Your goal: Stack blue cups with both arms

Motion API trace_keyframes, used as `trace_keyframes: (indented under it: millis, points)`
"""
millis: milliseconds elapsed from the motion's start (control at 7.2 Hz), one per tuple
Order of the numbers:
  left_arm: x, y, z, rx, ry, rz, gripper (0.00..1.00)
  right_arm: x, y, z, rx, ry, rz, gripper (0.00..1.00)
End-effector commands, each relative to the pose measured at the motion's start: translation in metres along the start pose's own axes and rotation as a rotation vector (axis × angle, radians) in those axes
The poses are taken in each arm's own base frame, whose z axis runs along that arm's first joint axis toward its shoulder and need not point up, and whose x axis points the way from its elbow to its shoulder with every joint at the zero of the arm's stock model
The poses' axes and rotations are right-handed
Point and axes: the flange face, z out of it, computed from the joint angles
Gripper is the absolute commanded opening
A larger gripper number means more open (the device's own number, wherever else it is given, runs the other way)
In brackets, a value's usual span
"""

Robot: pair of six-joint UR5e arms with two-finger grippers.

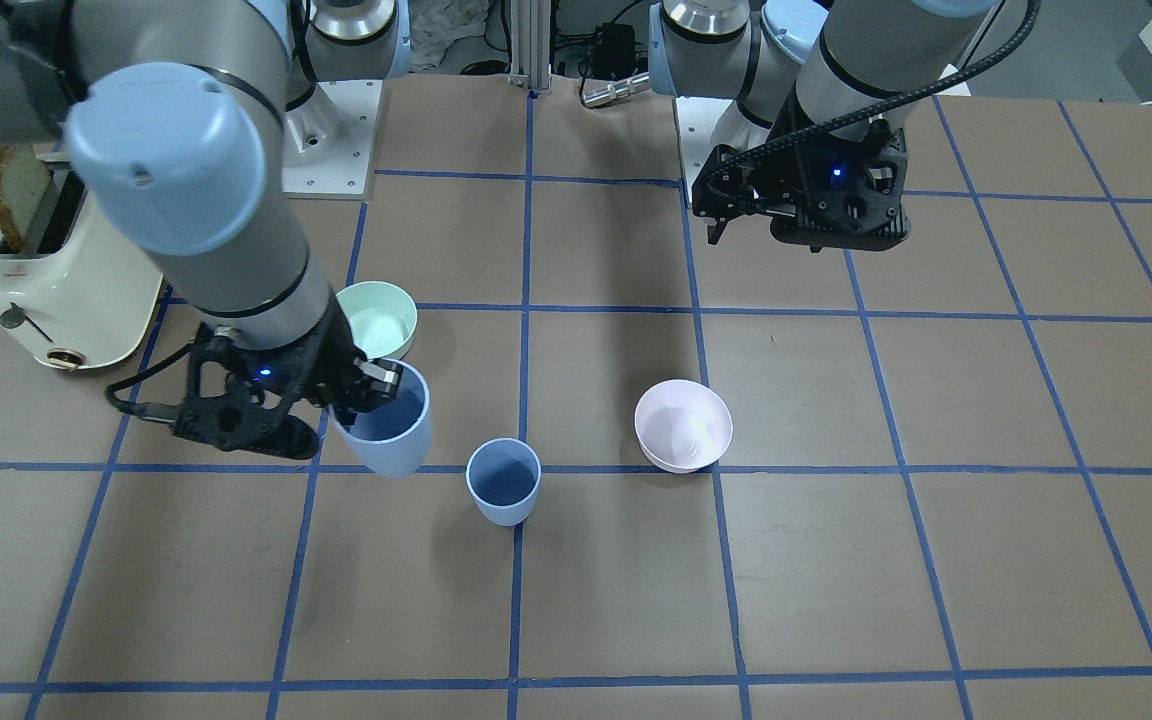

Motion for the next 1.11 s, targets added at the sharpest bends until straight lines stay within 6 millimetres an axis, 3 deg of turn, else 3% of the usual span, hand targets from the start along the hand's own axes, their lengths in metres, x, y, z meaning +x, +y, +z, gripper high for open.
trace_keyframes:
  millis: [0,278,972]
  points:
    - [-0.012,-0.002,0.008,0.133,-0.009,0.011,1.0,-0.049,0.019,0.025,-0.024,0.011,-0.03,0.0]
    - [-0.015,-0.006,0.005,0.149,-0.009,0.009,1.0,-0.07,0.009,0.05,0.008,-0.002,-0.056,0.0]
    - [-0.016,-0.005,0.007,0.146,-0.008,0.007,1.0,-0.073,0.005,0.067,-0.022,0.01,-0.056,0.0]
